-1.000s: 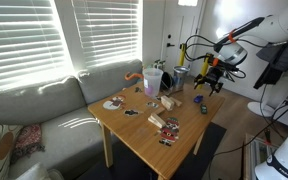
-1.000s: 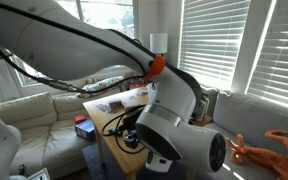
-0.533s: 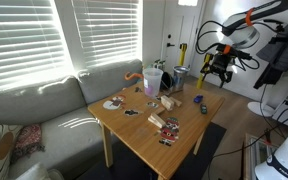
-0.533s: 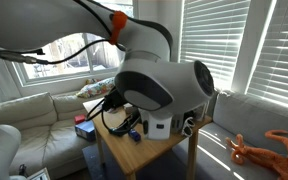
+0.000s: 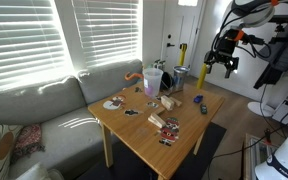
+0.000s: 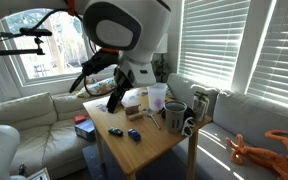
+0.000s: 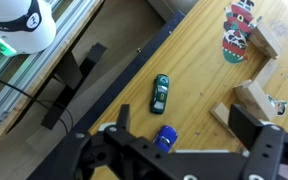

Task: Place the green and blue toy cars upright

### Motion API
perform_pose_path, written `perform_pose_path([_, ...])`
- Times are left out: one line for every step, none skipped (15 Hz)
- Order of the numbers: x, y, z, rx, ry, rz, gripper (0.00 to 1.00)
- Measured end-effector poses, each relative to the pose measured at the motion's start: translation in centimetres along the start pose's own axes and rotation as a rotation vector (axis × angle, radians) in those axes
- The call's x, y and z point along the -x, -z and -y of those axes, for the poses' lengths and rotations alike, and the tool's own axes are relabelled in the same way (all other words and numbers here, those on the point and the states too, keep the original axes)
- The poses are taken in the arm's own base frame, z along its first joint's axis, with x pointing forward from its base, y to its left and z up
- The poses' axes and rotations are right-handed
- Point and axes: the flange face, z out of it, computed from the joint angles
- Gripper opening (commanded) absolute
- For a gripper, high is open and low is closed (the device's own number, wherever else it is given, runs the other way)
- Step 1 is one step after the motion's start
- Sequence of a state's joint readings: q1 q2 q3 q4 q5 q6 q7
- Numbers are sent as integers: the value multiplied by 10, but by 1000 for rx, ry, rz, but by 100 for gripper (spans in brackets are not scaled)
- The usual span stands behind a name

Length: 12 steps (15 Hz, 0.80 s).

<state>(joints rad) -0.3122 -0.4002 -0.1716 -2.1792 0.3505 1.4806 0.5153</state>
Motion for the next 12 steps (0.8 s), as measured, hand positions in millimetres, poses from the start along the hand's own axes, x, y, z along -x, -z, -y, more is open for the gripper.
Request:
perform_pose_path([12,1,9,29,36,-28,100])
perform_pose_path([22,2,17,59,71,-54,100])
perform_pose_path([31,3,25,88,107,-79,100])
perform_pose_path([39,4,31,116,141,-105,100])
perform_pose_path([46,5,37,144,179,-131,100])
perform_pose_path([52,6,42,169,215,-157,100])
perform_pose_path([56,7,47,191,252,-185,100])
perform_pose_path([59,9,52,210,290,-215,100])
perform_pose_path([62,10,56,229,327,-245,100])
perform_pose_path([64,11,60,243,366,-277,100])
perform_pose_path([65,13,64,254,406,-311,100])
perform_pose_path([66,15,69,260,446,-345,100])
